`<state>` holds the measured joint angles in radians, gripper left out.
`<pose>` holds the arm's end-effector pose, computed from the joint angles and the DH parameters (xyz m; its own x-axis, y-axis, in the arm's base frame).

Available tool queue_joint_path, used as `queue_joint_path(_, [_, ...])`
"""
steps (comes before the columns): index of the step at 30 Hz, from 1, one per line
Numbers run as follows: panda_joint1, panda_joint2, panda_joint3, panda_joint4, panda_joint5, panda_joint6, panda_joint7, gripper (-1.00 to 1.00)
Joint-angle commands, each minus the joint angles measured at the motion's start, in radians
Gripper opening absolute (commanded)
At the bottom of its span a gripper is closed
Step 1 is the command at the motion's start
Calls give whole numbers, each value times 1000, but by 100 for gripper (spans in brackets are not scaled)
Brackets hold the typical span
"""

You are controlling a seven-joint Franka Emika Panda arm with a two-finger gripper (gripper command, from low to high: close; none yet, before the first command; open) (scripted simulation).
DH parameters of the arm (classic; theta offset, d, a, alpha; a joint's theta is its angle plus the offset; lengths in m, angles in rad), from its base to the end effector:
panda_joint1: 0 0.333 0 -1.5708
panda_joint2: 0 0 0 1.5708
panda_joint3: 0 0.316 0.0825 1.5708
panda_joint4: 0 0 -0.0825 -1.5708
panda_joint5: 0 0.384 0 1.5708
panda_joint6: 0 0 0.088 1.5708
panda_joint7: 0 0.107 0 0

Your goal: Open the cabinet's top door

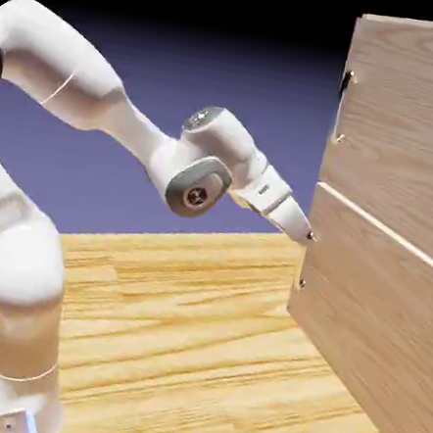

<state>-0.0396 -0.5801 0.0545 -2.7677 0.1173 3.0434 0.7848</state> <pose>0.3951 -0.0022 0.4835 0.4182 -0.7676 0.4858 -0.5050 -0.6409 -0.5781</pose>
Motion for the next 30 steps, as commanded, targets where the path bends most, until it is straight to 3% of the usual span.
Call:
queue_joint_path(1, [-19,-4,20,16,44,2,16,100])
queue_joint_path(30, [-574,-112,606,470,1305,71,487,100])
